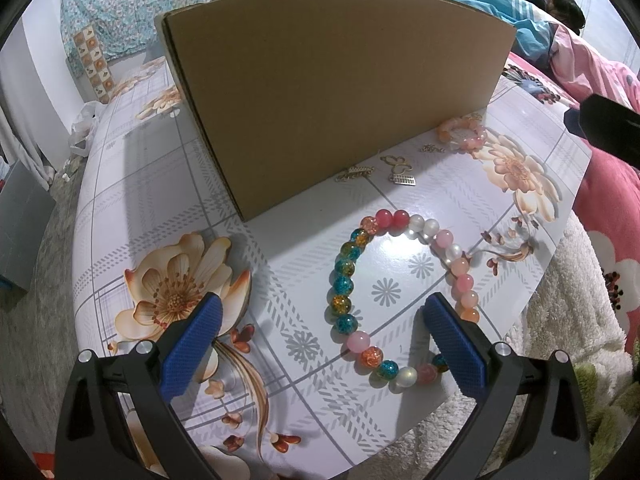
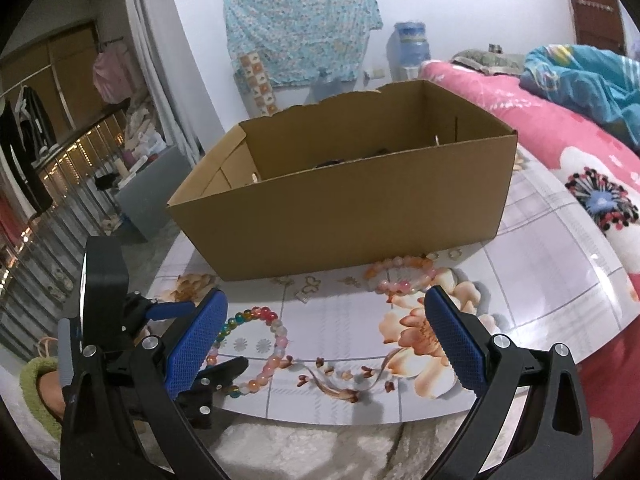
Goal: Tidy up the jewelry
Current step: 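Position the open left tool over the multicolored bead bracelet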
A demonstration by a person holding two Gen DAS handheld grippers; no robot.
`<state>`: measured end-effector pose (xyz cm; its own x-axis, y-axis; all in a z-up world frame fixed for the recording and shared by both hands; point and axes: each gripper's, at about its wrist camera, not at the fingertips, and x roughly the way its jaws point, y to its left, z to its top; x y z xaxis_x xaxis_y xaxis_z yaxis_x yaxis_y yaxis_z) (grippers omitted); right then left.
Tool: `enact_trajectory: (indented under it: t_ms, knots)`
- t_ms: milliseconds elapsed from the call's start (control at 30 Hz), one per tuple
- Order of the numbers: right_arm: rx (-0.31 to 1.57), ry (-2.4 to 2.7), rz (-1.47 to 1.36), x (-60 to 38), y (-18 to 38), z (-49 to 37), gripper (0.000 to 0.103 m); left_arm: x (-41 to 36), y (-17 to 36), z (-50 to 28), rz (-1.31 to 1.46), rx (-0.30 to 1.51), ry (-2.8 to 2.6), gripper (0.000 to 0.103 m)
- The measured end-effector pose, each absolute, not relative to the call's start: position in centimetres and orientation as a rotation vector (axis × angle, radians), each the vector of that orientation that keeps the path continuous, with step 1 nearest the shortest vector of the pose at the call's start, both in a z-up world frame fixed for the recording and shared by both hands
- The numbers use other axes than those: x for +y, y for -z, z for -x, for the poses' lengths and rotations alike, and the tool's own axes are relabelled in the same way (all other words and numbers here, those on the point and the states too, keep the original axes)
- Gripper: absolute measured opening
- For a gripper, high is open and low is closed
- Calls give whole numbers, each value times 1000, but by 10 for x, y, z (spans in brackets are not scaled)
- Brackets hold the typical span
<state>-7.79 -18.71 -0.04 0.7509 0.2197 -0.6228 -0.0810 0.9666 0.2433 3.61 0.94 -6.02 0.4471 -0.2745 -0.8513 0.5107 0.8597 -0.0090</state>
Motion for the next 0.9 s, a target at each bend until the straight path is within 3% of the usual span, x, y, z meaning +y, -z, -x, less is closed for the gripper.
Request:
enact_trajectory:
  t_ms: [500,900]
  knots:
    - [736,-217,-217,-187,1,77,94,9,61,-36,-264,997,492,99]
    - [748,-234,-228,-191,4,76,83,19,41,-32,-175,900,498,91]
